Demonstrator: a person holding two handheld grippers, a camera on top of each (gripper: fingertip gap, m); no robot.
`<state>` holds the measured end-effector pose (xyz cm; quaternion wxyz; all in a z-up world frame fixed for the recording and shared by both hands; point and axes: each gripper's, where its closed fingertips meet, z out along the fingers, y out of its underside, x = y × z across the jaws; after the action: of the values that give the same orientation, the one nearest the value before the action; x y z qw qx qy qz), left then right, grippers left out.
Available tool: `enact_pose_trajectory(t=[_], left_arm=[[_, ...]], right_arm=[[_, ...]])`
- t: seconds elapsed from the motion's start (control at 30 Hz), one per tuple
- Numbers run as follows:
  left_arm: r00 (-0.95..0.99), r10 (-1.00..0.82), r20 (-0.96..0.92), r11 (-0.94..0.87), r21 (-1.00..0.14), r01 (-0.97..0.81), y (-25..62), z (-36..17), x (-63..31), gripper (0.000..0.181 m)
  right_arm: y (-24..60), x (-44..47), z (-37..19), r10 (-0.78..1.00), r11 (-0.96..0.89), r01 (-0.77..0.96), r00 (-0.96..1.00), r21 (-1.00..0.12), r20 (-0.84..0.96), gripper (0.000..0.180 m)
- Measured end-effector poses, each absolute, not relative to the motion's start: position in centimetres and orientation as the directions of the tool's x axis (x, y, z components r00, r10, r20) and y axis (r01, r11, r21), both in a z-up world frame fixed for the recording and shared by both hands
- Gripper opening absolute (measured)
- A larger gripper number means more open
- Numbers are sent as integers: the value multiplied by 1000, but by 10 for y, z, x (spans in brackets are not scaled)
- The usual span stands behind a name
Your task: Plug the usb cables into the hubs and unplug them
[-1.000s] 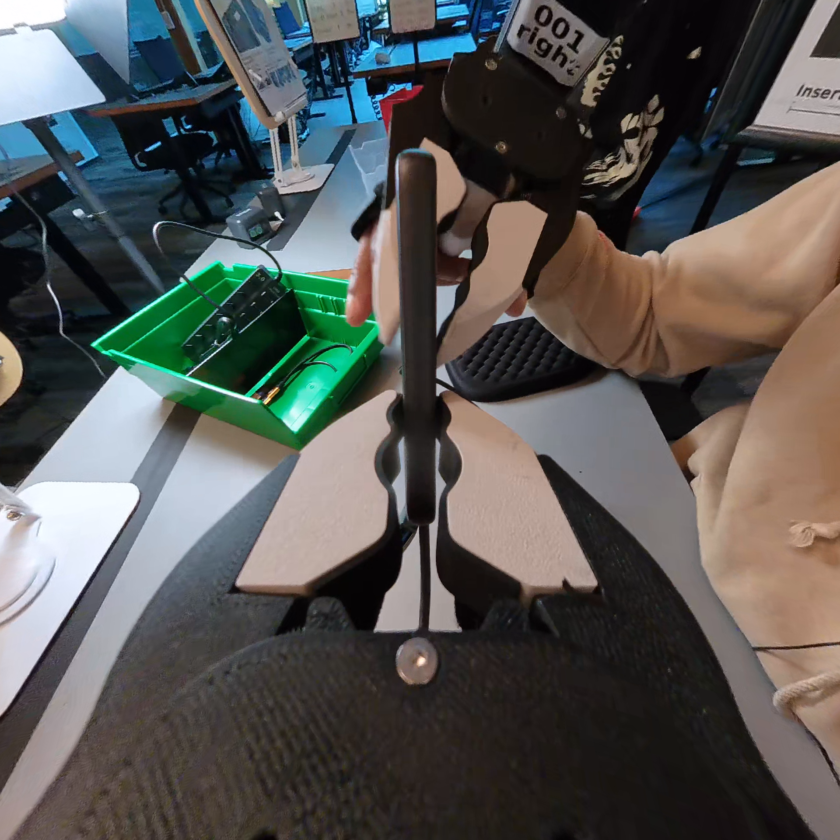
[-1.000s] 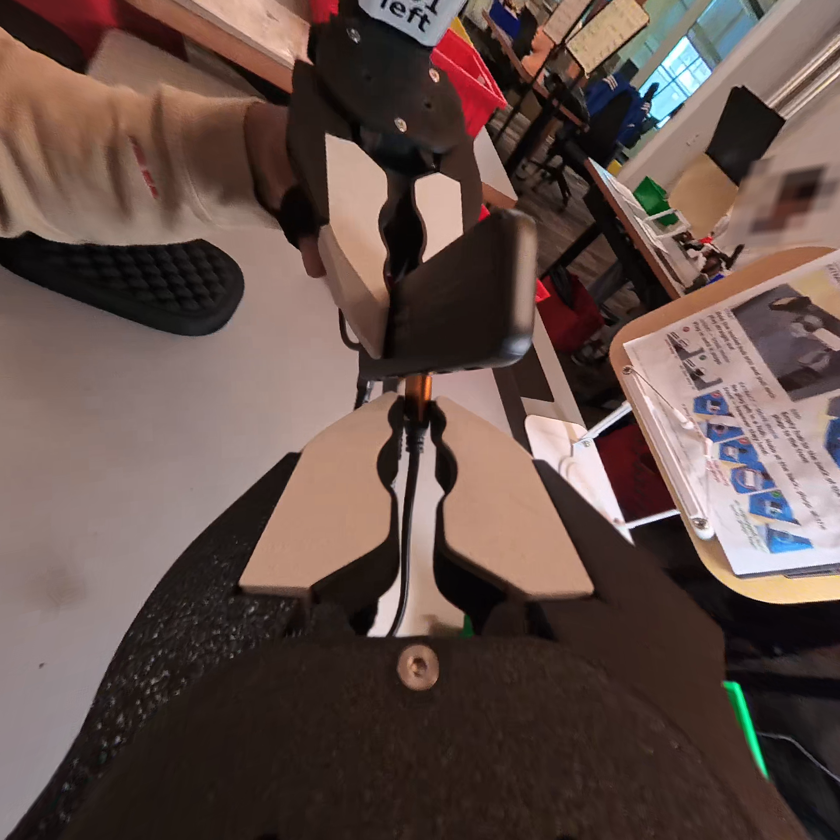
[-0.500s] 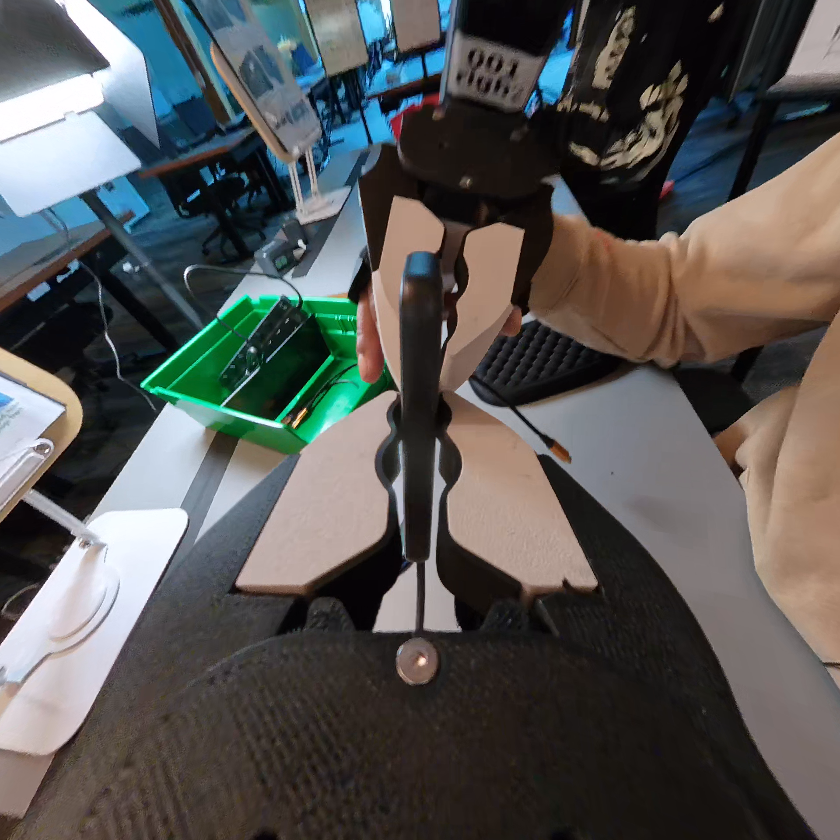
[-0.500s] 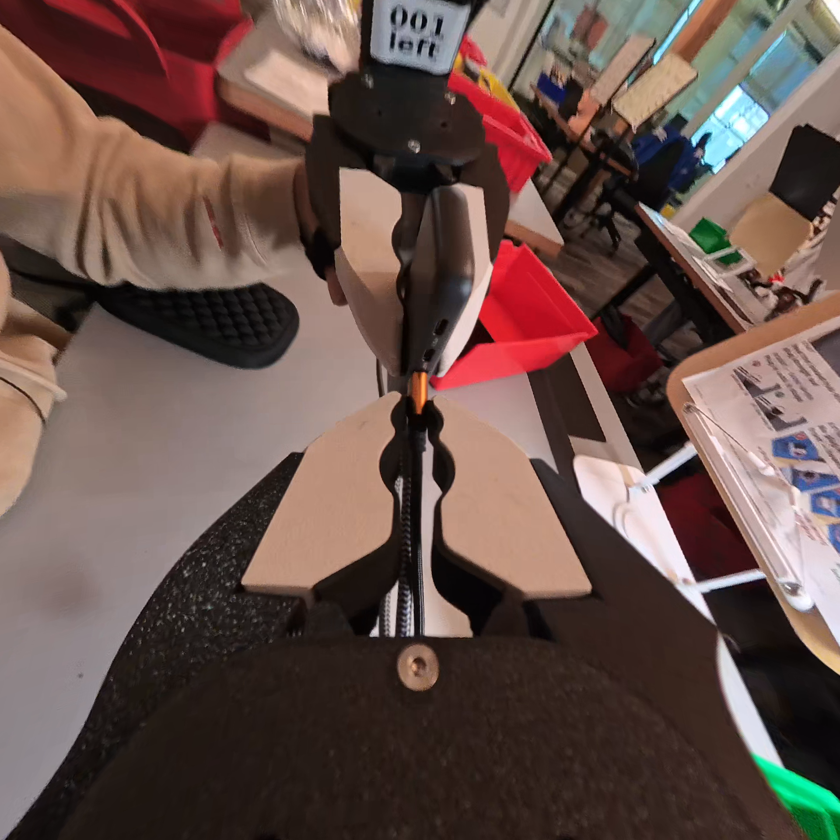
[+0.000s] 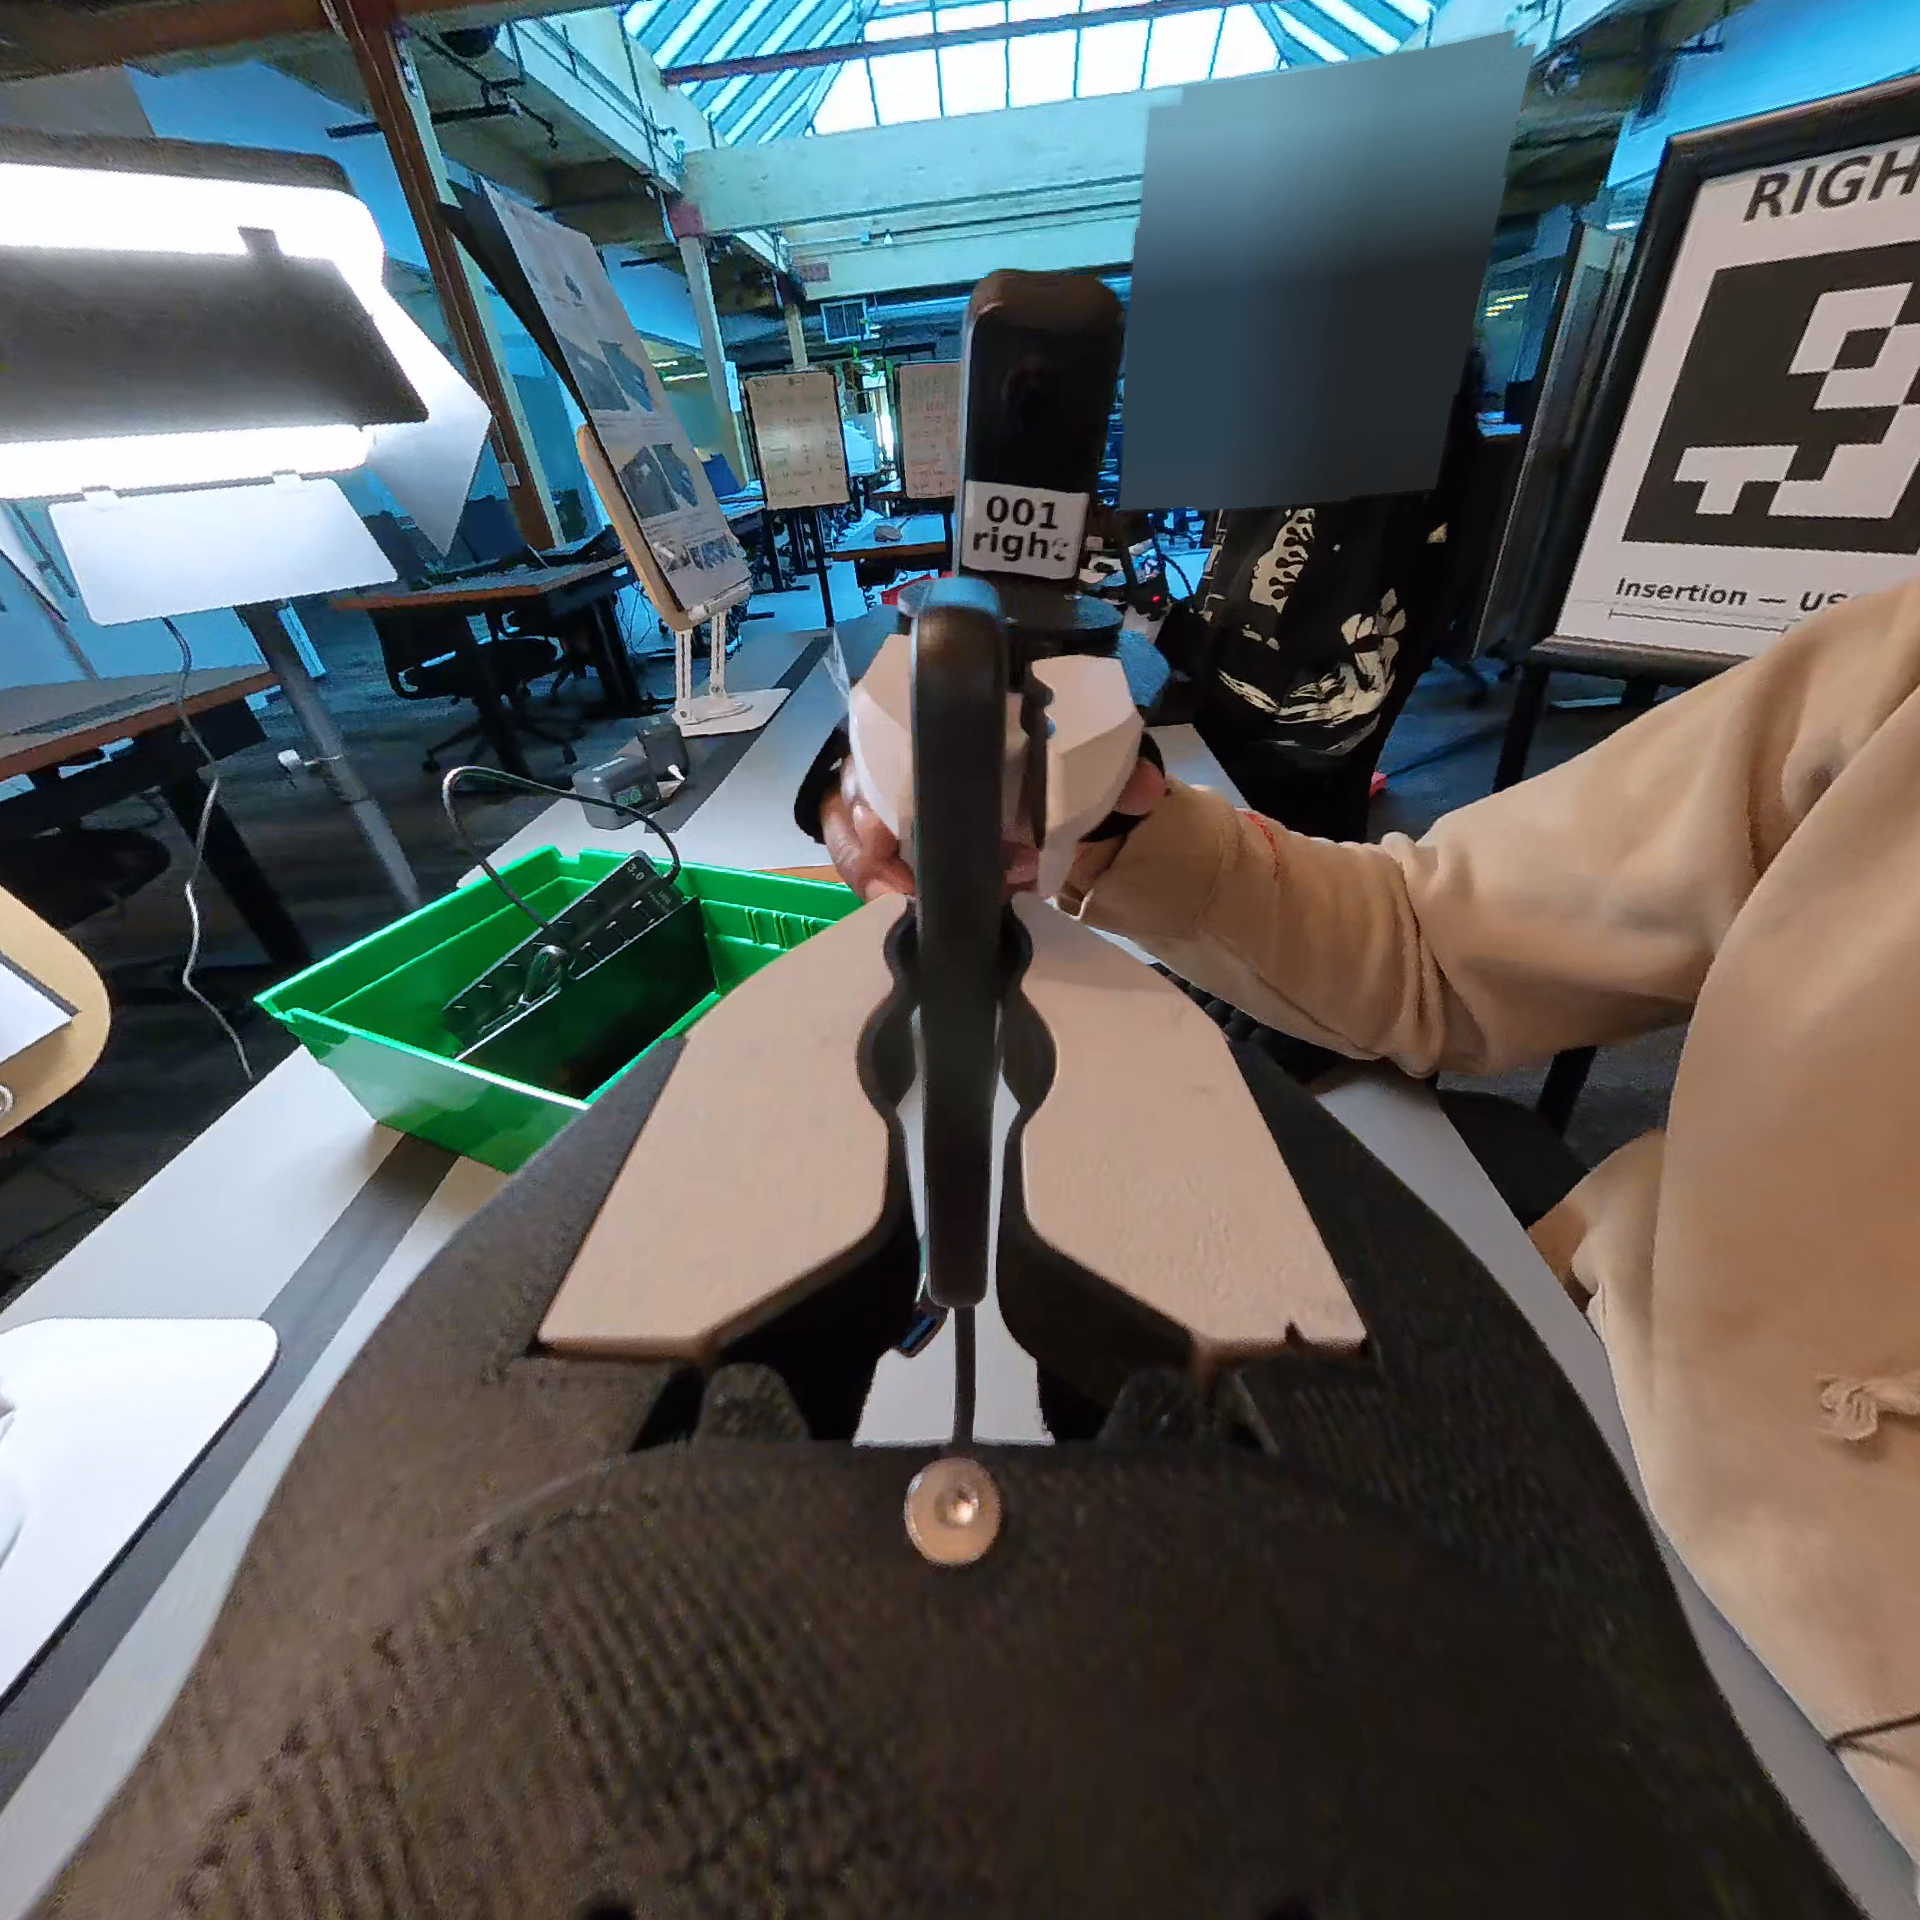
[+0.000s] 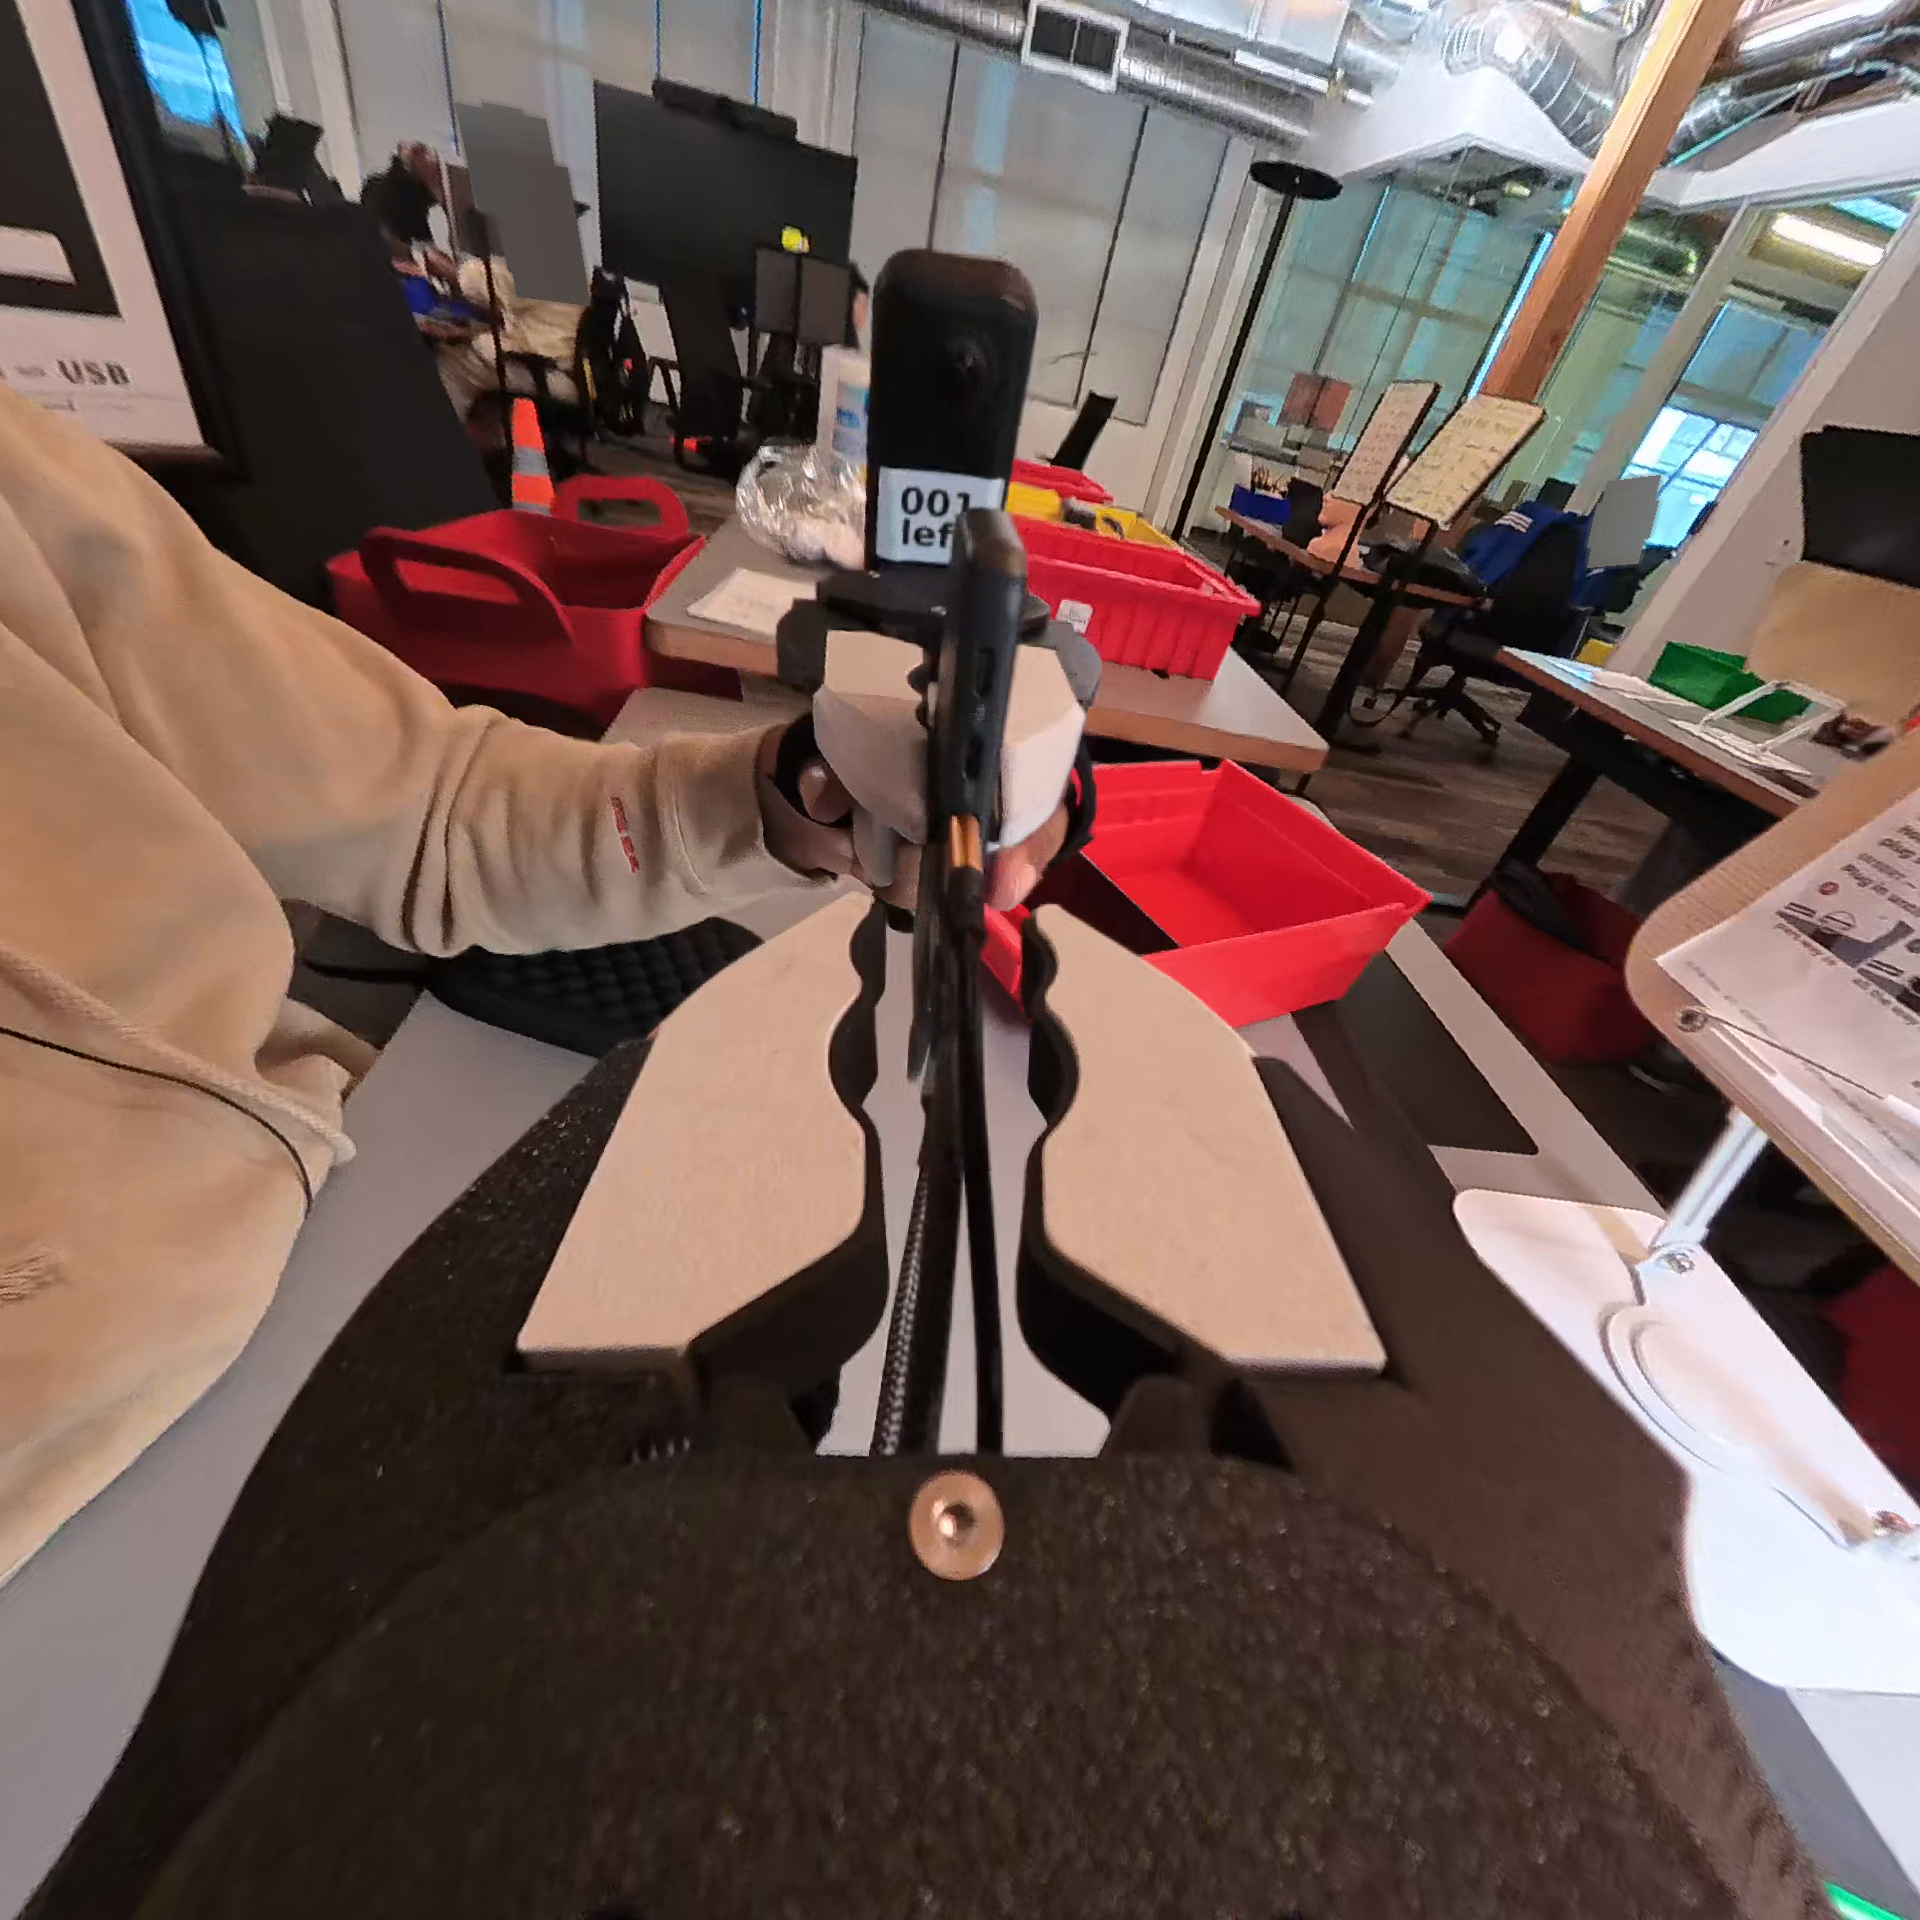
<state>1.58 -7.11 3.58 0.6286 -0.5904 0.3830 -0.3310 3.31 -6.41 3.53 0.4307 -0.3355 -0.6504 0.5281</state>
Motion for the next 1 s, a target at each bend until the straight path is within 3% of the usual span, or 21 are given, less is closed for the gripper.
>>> enact_pose_trajectory(t=[0.37, 0.6, 0.7, 0.87, 1.0], left_arm=[[498, -862, -95, 115, -993, 9, -68, 35, 22, 12], [513, -836, -196, 172, -981, -94, -73, 40, 17, 13], [585, -793, -171, 228, -973, 24, -84, 79, -33, 12], [694, -683, -230, 267, -962, -56, -100, 104, -88, 12], [721, -660, -211, 238, -969, -66, -93, 100, -95, 12]], right_arm=[[-68, 16, 23, 899, 206, 4, -395, -979, 188, 7], [-70, 16, 24, 894, 225, 21, -402, -974, 198, 7], [-30, 44, 34, 924, 202, 23, -335, -979, 183, 7], [8, 73, 63, 959, 239, -19, -154, -971, 239, 7], [50, 70, 59, 958, 286, 103, -49, -953, 282, 7]])
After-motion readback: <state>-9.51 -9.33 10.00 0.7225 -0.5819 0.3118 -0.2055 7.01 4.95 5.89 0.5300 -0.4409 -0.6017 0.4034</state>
